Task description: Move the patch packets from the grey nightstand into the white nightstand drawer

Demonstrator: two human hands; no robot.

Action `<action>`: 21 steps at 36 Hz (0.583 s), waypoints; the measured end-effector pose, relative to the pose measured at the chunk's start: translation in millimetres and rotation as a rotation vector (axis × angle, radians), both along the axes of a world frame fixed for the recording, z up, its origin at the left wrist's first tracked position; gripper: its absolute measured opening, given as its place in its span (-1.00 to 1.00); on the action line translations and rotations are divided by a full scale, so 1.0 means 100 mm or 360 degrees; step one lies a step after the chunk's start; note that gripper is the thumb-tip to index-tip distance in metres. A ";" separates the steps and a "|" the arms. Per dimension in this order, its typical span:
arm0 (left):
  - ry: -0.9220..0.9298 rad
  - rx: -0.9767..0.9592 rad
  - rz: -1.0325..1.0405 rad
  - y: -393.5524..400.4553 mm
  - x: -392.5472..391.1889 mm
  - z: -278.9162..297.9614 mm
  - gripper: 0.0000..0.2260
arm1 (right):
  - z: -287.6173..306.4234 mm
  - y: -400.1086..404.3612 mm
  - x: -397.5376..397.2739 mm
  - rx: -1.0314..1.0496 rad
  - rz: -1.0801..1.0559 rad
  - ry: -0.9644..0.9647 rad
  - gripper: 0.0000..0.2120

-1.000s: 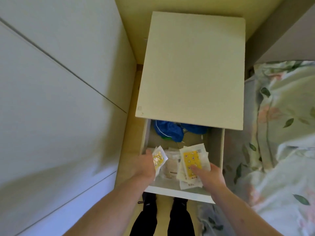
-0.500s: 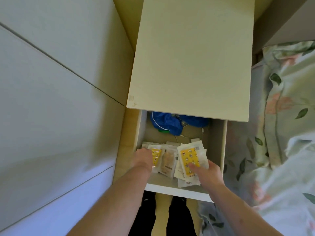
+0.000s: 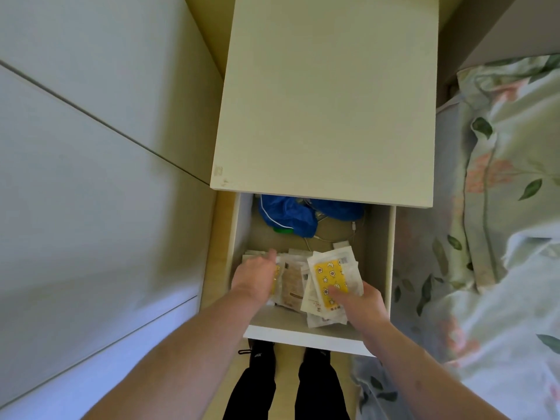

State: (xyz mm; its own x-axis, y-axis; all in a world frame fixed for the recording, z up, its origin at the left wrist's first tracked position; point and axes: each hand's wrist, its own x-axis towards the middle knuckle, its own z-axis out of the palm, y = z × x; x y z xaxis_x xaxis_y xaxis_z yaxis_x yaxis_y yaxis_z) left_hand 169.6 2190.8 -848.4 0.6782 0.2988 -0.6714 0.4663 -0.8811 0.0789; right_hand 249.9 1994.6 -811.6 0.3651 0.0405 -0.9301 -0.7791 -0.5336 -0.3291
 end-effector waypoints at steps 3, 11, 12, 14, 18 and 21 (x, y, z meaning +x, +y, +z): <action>-0.0015 0.0015 -0.0002 0.06 -0.06 0.00 -0.56 | -0.05 0.02 -0.02 0.0032 0.0020 0.0001 -0.71; 0.0042 0.0038 -0.0063 0.14 -0.18 0.04 -0.47 | -0.18 0.23 -0.15 0.0068 0.0120 -0.0046 -0.73; 0.0047 0.0049 -0.0055 0.14 -0.19 0.04 -0.45 | -0.20 0.25 -0.17 0.0075 0.0134 -0.0050 -0.76; 0.0059 0.0072 -0.0057 0.15 -0.19 0.03 -0.43 | -0.23 0.30 -0.21 0.0072 0.0180 -0.0069 -0.79; 0.0071 0.0035 0.0001 0.17 -0.19 0.01 -0.41 | -0.36 0.36 -0.28 -0.0026 0.0301 -0.0142 -0.80; 0.0066 0.0009 0.0020 0.17 -0.18 -0.01 -0.38 | -0.43 0.37 -0.30 -0.0103 0.0350 -0.0205 -0.77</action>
State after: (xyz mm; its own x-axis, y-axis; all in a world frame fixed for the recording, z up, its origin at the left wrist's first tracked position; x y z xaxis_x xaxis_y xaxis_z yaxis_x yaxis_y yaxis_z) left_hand 151.1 2208.2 -849.7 0.6459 0.3111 -0.6971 0.4802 -0.8755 0.0542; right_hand 219.6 2031.4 -854.4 0.4697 0.0739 -0.8798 -0.5960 -0.7086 -0.3777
